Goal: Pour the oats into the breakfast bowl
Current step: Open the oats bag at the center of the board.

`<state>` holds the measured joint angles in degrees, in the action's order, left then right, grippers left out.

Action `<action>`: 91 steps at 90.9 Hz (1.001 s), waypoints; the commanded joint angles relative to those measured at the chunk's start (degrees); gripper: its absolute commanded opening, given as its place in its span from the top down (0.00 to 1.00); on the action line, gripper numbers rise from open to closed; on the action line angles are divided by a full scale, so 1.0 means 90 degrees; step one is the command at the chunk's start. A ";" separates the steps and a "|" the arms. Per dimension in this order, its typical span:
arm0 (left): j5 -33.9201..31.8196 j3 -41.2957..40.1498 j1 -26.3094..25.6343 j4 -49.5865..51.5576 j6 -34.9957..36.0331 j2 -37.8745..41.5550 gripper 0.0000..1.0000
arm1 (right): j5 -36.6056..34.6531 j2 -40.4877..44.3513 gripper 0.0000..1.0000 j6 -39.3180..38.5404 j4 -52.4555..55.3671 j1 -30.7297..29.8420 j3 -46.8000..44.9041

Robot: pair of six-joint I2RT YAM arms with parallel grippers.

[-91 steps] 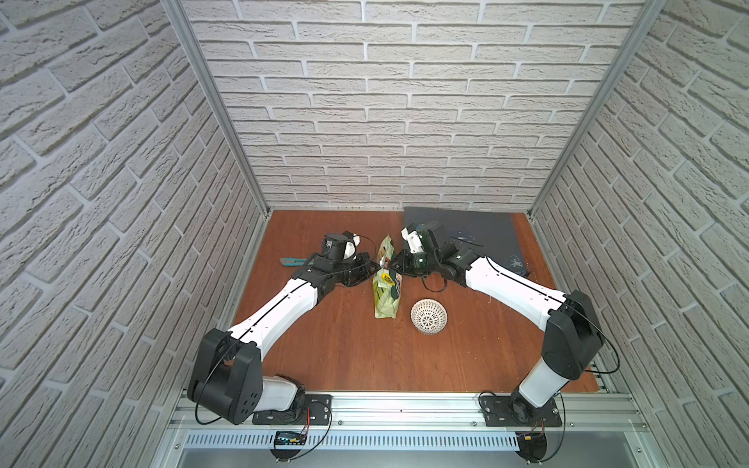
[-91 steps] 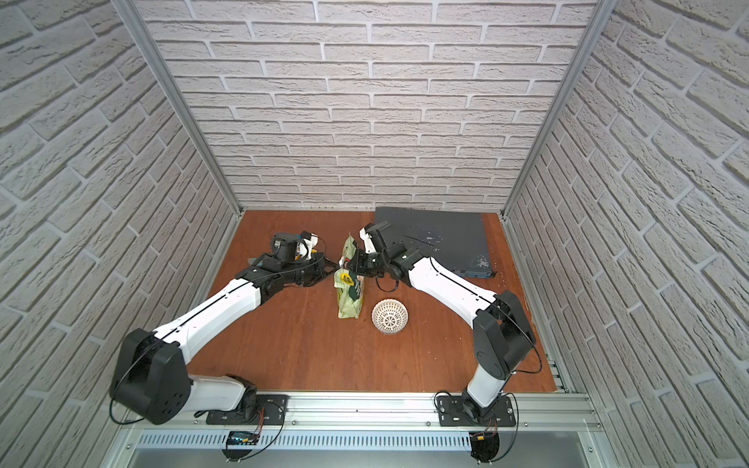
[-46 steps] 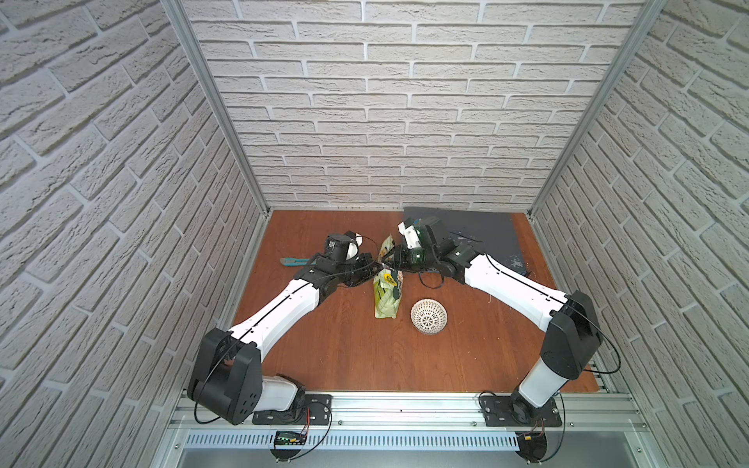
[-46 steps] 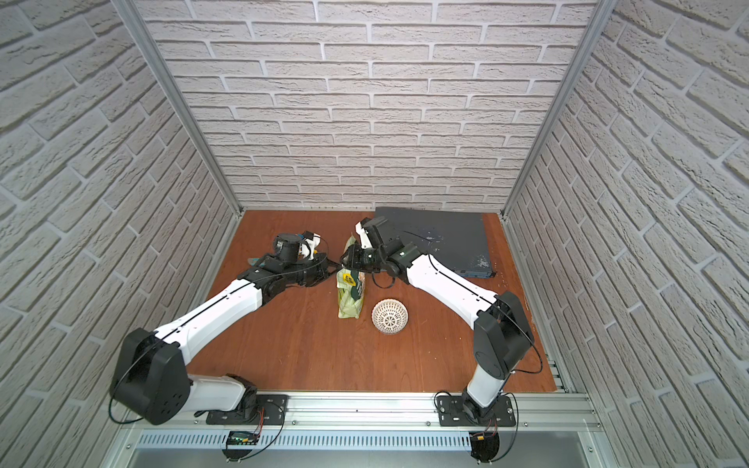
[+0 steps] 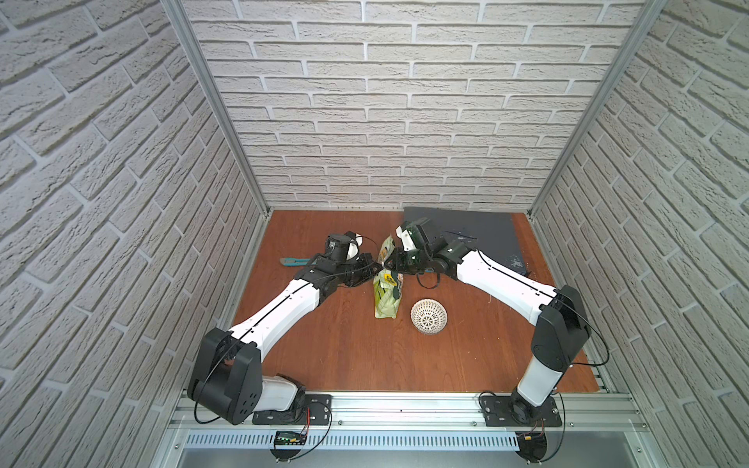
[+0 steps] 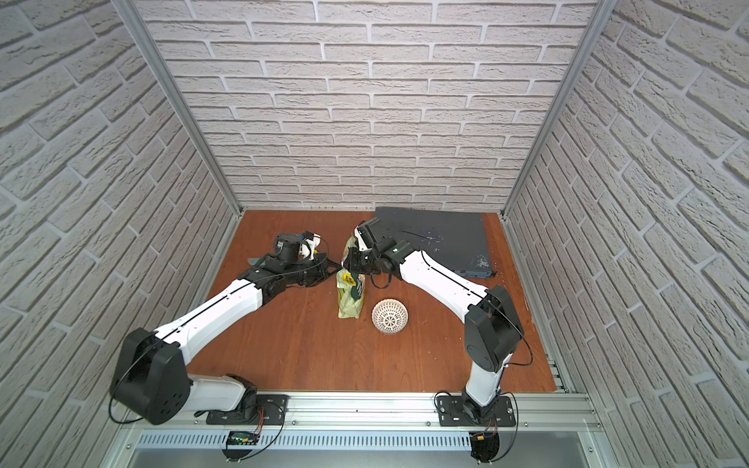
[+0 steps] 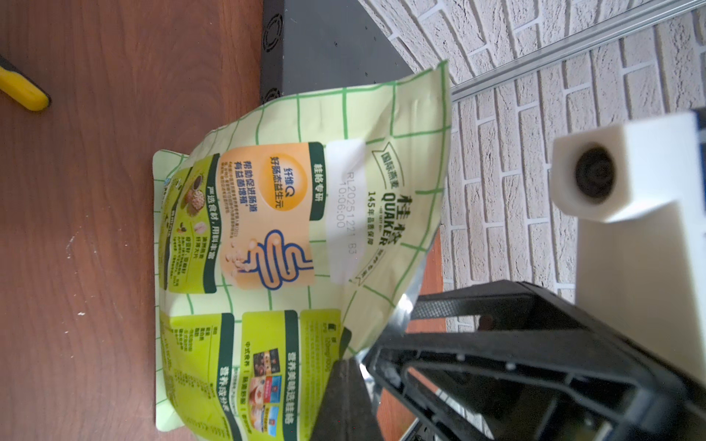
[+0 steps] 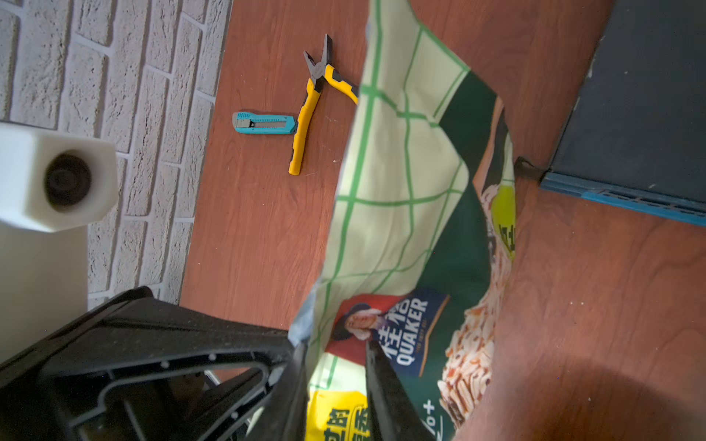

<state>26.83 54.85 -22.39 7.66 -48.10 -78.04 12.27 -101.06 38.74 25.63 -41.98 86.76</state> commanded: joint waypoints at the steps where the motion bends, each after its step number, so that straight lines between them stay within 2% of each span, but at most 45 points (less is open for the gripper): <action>1: -0.0051 0.0087 -0.0035 -0.0118 -0.0009 0.0066 1.00 | -0.0342 -0.0075 0.76 -0.0177 0.0326 -0.0065 0.0216; 10: -0.0073 0.0082 -0.0039 -0.0121 -0.0008 0.0063 1.00 | -0.0216 -0.0109 0.95 -0.0175 0.0270 -0.0077 0.0214; 13: -0.0122 0.0073 -0.0034 -0.0123 -0.0008 0.0073 1.00 | -0.0179 -0.0100 0.96 -0.0175 0.0259 -0.0080 0.0224; 49: -0.1394 0.0044 -0.0035 -0.0001 0.0081 0.0445 1.00 | -0.1474 0.0291 0.97 -0.0657 0.1124 -0.0150 0.0480; 71: -0.1731 0.0243 -0.0040 0.0399 0.0225 0.0483 1.00 | -0.2187 0.0247 0.97 -0.0972 0.1758 -0.0160 0.0902; 91: -0.2047 0.0241 -0.0041 0.0684 0.0356 0.0722 1.00 | -0.2480 0.0080 0.97 -0.1393 0.2264 -0.0174 0.1410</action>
<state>16.80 56.05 -24.69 10.00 -46.92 -73.82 -1.83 -101.19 29.63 39.53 -45.10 96.49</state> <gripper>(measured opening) 0.057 0.060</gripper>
